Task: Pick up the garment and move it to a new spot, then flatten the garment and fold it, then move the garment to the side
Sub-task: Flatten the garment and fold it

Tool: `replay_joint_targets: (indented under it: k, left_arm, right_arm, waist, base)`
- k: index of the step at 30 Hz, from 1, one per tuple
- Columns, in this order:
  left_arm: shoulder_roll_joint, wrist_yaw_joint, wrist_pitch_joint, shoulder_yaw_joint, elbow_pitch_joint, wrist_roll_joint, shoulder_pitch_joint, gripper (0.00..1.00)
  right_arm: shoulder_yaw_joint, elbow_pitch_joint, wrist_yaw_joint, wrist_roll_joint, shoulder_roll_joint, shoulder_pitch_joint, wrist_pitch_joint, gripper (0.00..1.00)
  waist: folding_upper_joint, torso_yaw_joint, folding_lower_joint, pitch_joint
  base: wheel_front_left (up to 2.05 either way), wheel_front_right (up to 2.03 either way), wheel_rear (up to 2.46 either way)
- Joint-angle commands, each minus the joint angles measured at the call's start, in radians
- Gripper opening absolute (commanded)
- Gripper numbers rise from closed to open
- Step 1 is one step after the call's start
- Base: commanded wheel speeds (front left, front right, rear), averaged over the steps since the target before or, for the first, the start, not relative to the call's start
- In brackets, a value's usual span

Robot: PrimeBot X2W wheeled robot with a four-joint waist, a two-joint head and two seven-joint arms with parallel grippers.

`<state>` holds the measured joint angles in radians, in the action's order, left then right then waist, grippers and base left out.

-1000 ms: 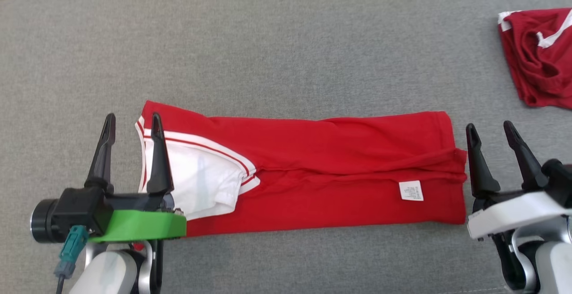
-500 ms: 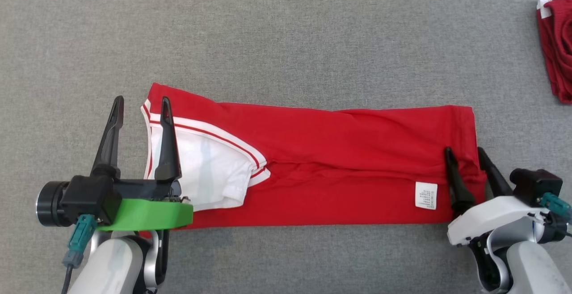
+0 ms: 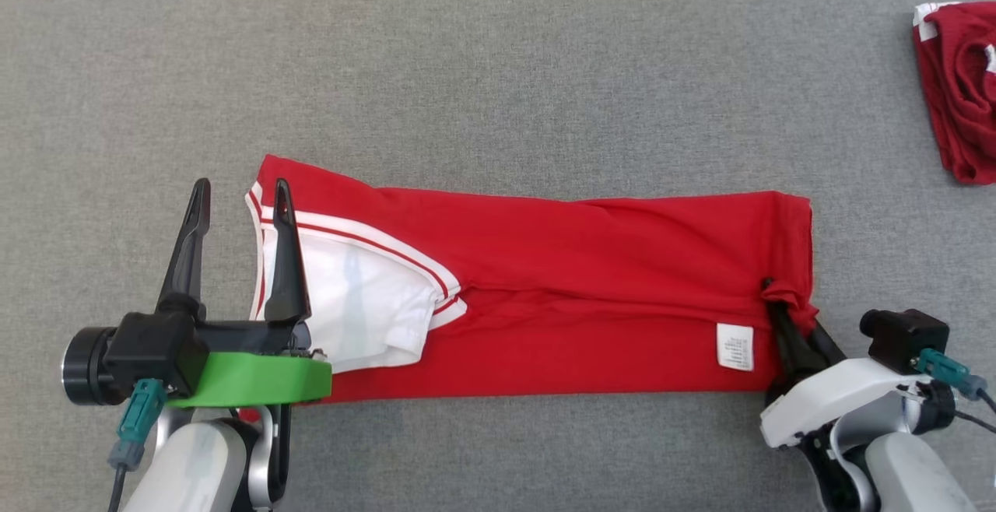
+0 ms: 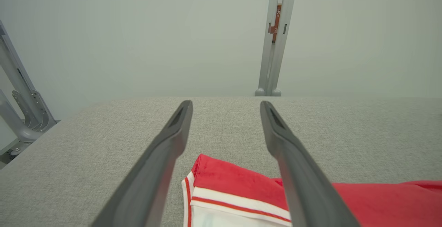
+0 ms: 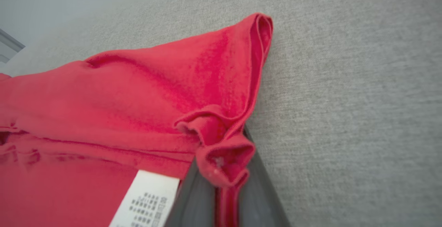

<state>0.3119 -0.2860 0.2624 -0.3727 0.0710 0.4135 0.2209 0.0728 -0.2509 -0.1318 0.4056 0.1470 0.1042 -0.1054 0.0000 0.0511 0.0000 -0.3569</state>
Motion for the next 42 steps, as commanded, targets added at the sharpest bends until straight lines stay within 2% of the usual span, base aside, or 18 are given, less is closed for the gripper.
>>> replay_joint_targets:
  k: [1, 5, 9, 14, 19, 23, 26, 30, 34, 42]
  left_arm:
    - [-0.001, 0.005, 0.003, 0.004, -0.004, -0.005, -0.016, 1.0]
    - [-0.003, 0.007, 0.003, 0.005, -0.017, 0.0, -0.034, 1.0]
    - [-0.009, 0.007, 0.003, 0.003, -0.031, 0.006, -0.049, 1.0]
    - [-0.012, 0.0, 0.003, 0.007, -0.037, 0.013, -0.072, 1.0]
    - [-0.006, -0.006, -0.001, 0.01, -0.033, 0.014, -0.068, 1.0]
    - [-0.004, -0.006, -0.004, 0.009, -0.029, 0.014, -0.048, 1.0]
    - [-0.011, 0.001, -0.005, 0.001, -0.031, 0.012, -0.033, 1.0]
    - [-0.024, 0.007, -0.003, -0.009, -0.039, 0.009, -0.013, 1.0]
    - [-0.036, 0.014, -0.001, -0.017, -0.051, 0.008, -0.001, 1.0]
    - [-0.05, 0.026, 0.003, -0.015, -0.071, 0.003, 0.015, 1.0]
  right_arm:
    - [-0.02, -0.005, 0.002, 0.003, 0.033, -0.003, -0.003, 0.0]
    - [-0.083, 0.013, 0.002, 0.011, 0.093, -0.008, -0.008, 0.0]
    - [-0.156, 0.029, 0.002, 0.021, 0.149, -0.038, 0.033, 0.0]
    - [-0.141, 0.143, 0.001, 0.022, 0.148, -0.036, 0.115, 0.0]
    - [-0.029, 0.298, 0.001, 0.032, 0.085, 0.009, 0.226, 0.0]
    - [0.105, 0.337, 0.001, 0.061, 0.006, 0.078, 0.278, 0.0]
    - [0.215, 0.3, 0.001, 0.09, -0.046, 0.137, 0.275, 0.0]
    - [0.35, 0.207, 0.001, 0.134, -0.085, 0.211, 0.244, 0.0]
    - [0.453, 0.107, 0.001, 0.191, -0.094, 0.266, 0.195, 0.0]
    - [0.62, -0.052, 0.001, 0.314, -0.097, 0.37, 0.067, 0.0]
  waist:
    - [0.0, -0.001, 0.0, 0.018]
    - [0.0, 0.001, 0.0, 0.051]
    - [0.0, 0.007, 0.0, 0.088]
    - [0.0, 0.004, 0.0, 0.123]
    - [0.0, 0.004, 0.0, 0.13]
    - [0.0, 0.016, 0.0, 0.115]
    - [0.0, 0.038, 0.0, 0.099]
    - [0.0, 0.071, 0.0, 0.077]
    - [0.0, 0.098, 0.0, 0.06]
    - [0.0, 0.108, 0.0, 0.038]
  base:
    - [0.0, 0.0, 0.0]
    - [0.0, 0.0, 0.0]
    - [0.0, 0.0, 0.0]
    - [0.0, 0.0, 0.0]
    - [0.0, 0.0, 0.0]
    - [0.0, 0.0, 0.0]
    - [0.0, 0.0, 0.0]
    - [0.0, 0.0, 0.0]
    - [0.0, 0.0, 0.0]
    - [0.0, 0.0, 0.0]
